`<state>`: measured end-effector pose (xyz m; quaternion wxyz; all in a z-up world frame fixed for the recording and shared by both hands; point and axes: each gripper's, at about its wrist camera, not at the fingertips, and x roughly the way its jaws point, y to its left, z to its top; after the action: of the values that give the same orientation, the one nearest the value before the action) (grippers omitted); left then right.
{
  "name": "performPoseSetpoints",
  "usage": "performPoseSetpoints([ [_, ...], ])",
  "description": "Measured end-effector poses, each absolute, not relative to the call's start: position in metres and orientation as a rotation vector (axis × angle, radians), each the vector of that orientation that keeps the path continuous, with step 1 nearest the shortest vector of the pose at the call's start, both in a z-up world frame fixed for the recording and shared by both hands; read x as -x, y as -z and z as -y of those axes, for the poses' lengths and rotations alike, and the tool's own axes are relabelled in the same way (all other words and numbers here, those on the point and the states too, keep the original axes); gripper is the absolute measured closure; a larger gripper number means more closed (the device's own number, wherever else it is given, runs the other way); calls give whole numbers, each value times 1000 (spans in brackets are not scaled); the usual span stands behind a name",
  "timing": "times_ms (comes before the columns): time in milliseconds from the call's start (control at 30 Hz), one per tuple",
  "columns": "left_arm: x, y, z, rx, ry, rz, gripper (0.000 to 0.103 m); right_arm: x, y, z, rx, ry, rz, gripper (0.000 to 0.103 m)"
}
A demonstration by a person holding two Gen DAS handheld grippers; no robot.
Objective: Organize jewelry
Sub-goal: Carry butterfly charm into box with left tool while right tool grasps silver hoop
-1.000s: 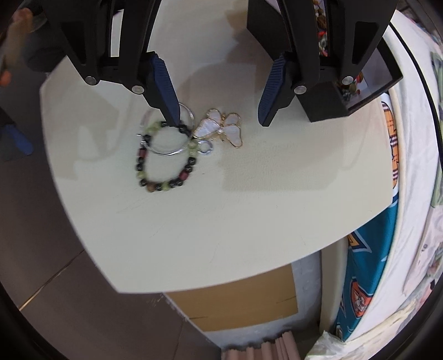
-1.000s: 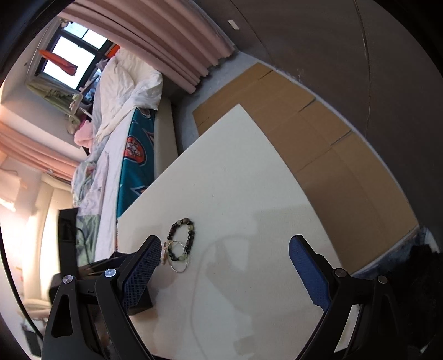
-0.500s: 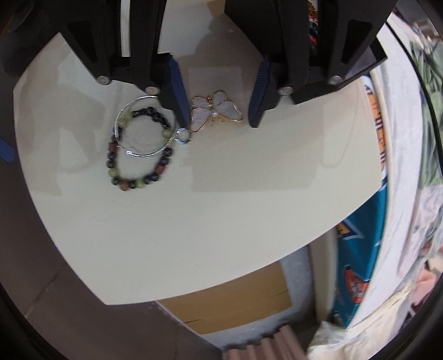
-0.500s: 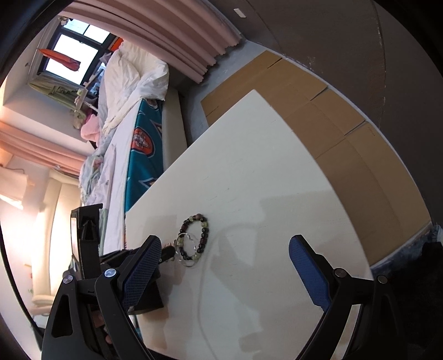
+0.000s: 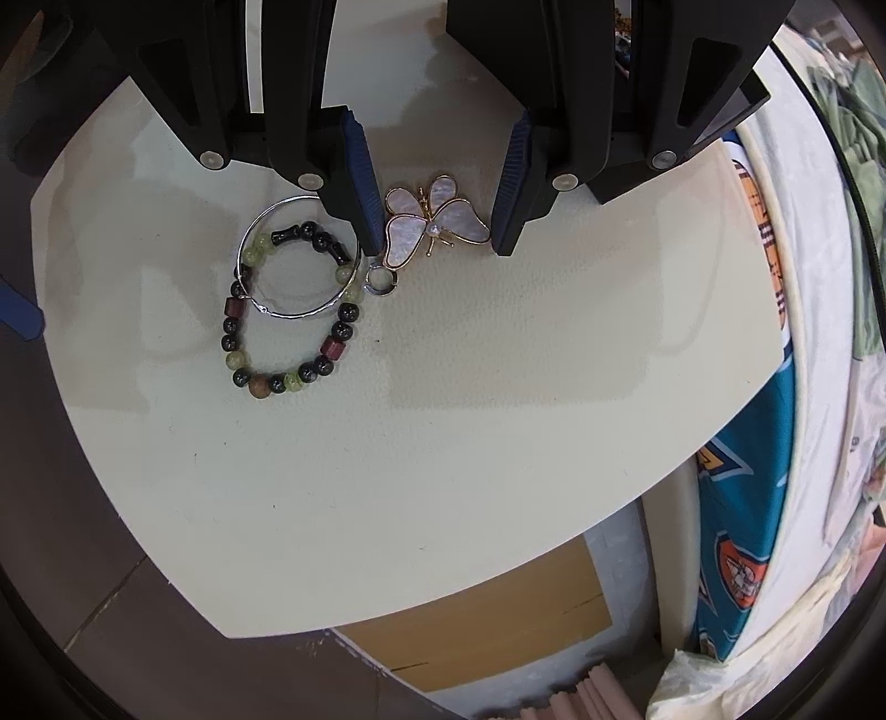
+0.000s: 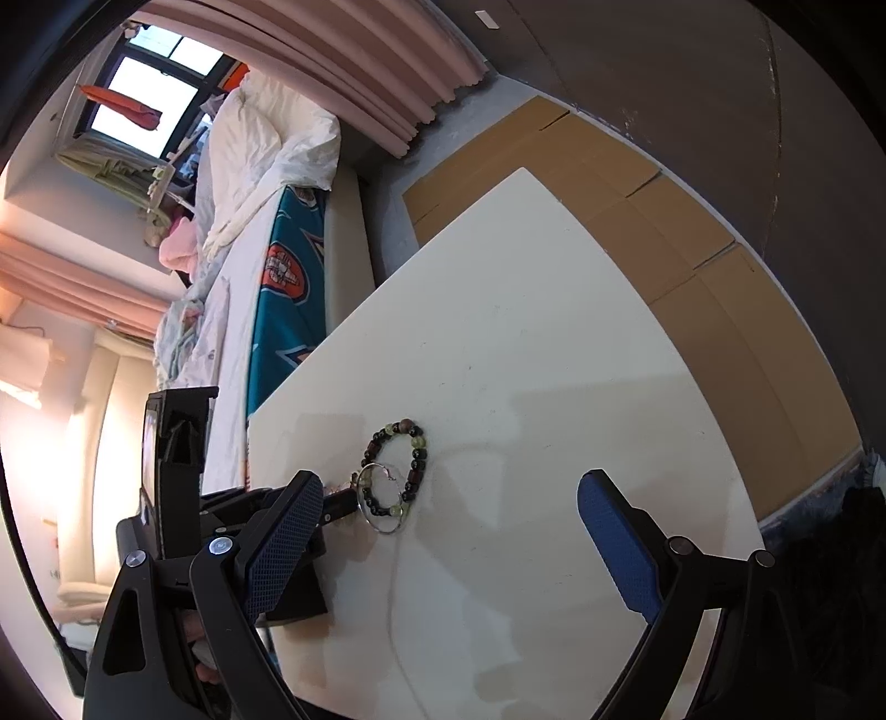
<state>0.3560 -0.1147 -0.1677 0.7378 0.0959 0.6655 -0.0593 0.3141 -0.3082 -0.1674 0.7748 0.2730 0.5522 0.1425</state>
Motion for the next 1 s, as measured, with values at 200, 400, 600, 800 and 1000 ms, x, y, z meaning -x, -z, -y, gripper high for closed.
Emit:
performPoseSetpoints([
  [200,-354,154,99,-195,120,-1415,62,-318,175,301,-563,-310,-1213,9],
  [400,-340,125,91,-192,110,-1359,62,-321,181,280,-493,-337,-1241,26],
  [600,-321,95,79,-141,104,-1311,62,-324,192,258,-441,-349,-1281,35],
  [800,-305,76,58,-107,92,-1280,62,-328,204,244,-436,-364,-1314,53],
  [1000,-294,74,31,-58,68,-1271,62,-328,201,230,-387,-366,-1313,62],
])
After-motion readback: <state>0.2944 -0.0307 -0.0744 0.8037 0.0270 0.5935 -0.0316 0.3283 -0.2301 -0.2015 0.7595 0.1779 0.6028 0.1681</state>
